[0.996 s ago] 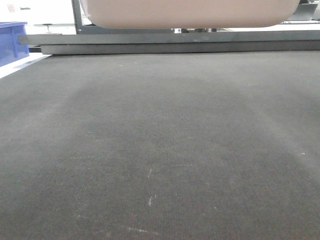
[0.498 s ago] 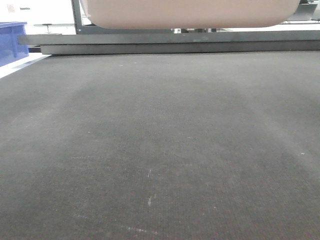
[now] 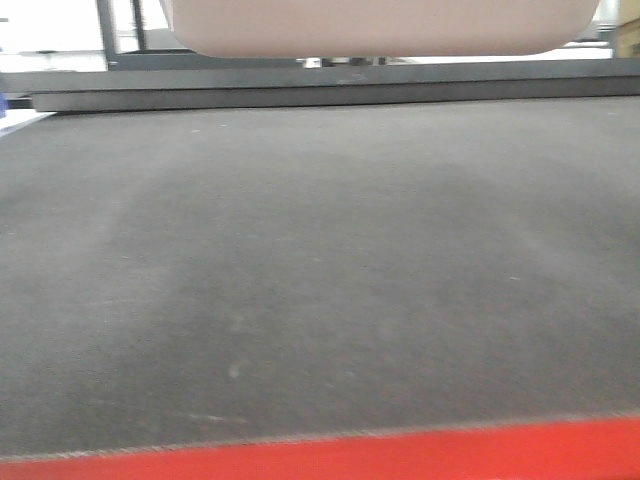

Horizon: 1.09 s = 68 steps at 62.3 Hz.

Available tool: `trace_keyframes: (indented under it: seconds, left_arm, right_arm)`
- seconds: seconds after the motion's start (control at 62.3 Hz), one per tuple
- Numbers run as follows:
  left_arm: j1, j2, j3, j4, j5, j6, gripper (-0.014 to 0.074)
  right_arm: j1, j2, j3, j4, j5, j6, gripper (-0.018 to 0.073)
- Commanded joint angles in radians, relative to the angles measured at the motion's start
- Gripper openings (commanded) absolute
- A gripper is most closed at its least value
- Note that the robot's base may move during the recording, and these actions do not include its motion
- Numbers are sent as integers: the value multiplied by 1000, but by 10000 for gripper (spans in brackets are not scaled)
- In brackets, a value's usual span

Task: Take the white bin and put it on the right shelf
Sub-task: 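Hold the pink bin raised with both grippers, then carry the held bin past the red table toward the steel shelves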

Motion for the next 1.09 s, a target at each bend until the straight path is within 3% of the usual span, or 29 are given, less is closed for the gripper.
trace_keyframes:
  seconds: [0.0,1.076]
  left_arm:
    - [-60,-46,-36,-147,362,10,-118]
    - [-60,-46,-36,-145,361,10,-118]
  right_arm:
    - [32,-26,-38,106,163,8,60]
    - [32,-26,-38,106,163,8,60]
